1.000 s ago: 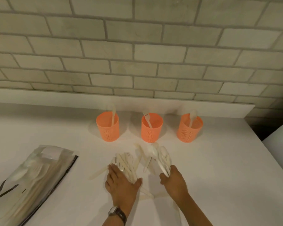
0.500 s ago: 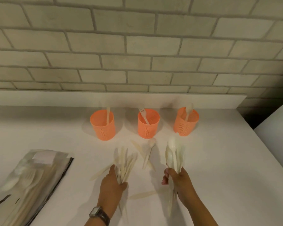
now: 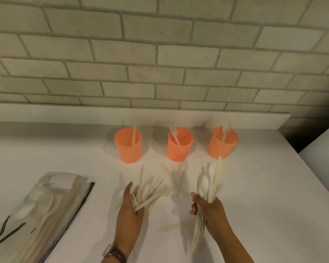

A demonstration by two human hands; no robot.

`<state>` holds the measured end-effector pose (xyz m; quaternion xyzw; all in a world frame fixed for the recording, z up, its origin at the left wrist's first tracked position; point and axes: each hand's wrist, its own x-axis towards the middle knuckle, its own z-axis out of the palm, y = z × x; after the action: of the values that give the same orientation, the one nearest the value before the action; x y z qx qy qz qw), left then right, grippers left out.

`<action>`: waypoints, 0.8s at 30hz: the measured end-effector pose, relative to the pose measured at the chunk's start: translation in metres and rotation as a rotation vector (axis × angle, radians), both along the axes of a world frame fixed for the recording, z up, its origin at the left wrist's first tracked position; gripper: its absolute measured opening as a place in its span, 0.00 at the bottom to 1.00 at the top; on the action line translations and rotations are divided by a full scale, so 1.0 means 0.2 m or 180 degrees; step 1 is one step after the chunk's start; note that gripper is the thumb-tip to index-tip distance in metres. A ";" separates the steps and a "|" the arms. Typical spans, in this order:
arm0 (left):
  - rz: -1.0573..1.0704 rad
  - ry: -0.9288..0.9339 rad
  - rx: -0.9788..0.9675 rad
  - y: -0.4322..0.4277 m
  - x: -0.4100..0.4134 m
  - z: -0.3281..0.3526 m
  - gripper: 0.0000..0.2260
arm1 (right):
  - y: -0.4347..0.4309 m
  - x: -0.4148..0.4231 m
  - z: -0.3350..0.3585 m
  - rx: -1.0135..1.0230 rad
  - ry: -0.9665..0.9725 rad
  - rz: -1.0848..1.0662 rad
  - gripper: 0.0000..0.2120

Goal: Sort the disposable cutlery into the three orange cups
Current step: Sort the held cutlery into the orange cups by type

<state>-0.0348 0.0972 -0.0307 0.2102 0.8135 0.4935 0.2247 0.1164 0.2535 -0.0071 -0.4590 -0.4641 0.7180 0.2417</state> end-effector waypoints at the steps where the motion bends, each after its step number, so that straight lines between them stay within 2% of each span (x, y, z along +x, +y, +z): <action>1: 0.0043 -0.0137 0.0083 0.00 -0.02 0.02 0.33 | 0.00 0.00 0.00 0.0001 -0.0002 -0.0006 0.05; 7: 0.0066 -0.0976 0.0401 0.00 -0.12 0.06 0.25 | -0.05 -0.01 0.01 -0.0401 0.0296 0.0006 0.08; 11: 0.0053 -0.1707 0.0839 -0.01 -0.11 0.11 0.20 | -0.08 -0.03 0.02 -0.0586 0.0415 0.0086 0.13; 15: -0.0069 -0.1905 0.1050 -0.02 -0.09 0.14 0.17 | -0.12 -0.04 0.05 -0.0723 0.0586 0.0186 0.16; 19: -0.0236 -0.1636 0.1169 0.00 -0.02 0.20 0.17 | -0.18 -0.08 0.10 -0.0705 0.0763 0.0259 0.19; 22: -0.0516 -0.0826 0.1080 0.02 0.04 0.23 0.22 | -0.24 -0.14 0.16 -0.0726 0.0944 0.0214 0.28; 24: -0.0774 -0.0252 0.0999 0.02 0.07 0.25 0.24 | -0.28 -0.18 0.21 -0.0744 0.0985 0.0127 0.27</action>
<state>-0.0204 0.1019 0.0192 0.3197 0.6858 0.5913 0.2790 0.0795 0.1976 0.0349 -0.3588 -0.3439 0.8336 0.2410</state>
